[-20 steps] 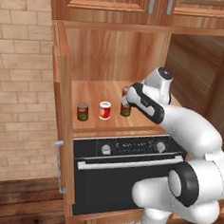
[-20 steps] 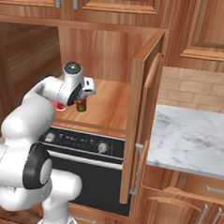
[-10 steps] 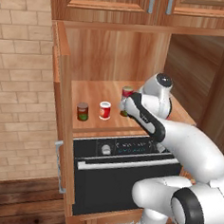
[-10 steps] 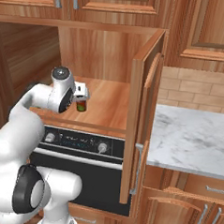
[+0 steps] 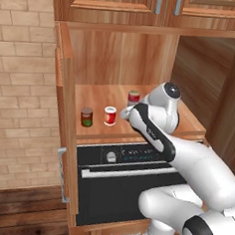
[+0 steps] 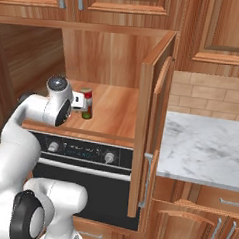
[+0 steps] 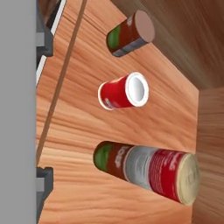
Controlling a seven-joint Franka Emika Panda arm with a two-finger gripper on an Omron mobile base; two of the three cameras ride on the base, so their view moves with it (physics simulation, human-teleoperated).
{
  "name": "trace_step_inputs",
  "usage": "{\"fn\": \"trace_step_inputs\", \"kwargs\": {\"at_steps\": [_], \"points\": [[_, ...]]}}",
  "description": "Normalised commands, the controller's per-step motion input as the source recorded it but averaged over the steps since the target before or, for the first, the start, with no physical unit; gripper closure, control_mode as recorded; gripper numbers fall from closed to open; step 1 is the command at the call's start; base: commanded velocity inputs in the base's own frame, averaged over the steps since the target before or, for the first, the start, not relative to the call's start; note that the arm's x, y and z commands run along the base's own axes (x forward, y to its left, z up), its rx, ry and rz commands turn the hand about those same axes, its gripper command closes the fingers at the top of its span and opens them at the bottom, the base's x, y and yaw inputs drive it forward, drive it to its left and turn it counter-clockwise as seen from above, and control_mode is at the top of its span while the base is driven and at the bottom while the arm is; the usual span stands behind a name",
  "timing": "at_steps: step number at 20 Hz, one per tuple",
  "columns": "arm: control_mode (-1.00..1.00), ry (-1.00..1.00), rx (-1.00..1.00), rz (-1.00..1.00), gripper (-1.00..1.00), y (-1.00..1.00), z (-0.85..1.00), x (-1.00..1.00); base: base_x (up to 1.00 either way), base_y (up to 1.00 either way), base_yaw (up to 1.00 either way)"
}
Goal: Stack two cans on top of the other two cans in the cabinet.
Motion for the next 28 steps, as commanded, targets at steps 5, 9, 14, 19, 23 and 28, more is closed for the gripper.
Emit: {"fn": "trace_step_inputs", "kwargs": {"at_steps": [5, 9, 14, 19, 23, 28], "points": [[-1.00, 0.00, 0.08, 0.00, -1.00, 0.29, 0.00, -0.15, 0.00, 0.00, 0.00], [-1.00, 0.00, 0.02, 0.00, -1.00, 0.35, 0.00, -0.08, 0.00, 0.00, 0.00], [-1.00, 0.03, 0.00, 0.00, -1.00, 0.32, 0.00, 0.02, 0.00, 0.00, 0.00], [-1.00, 0.08, 0.00, 0.00, -1.00, 0.13, -0.04, 0.13, 0.00, 0.00, 0.00], [-1.00, 0.07, 0.00, 0.00, -1.00, 0.00, -0.08, 0.18, 0.00, 0.00, 0.00], [-1.00, 0.01, 0.00, 0.00, -1.00, 0.00, -0.06, 0.13, 0.00, 0.00, 0.00]]}}
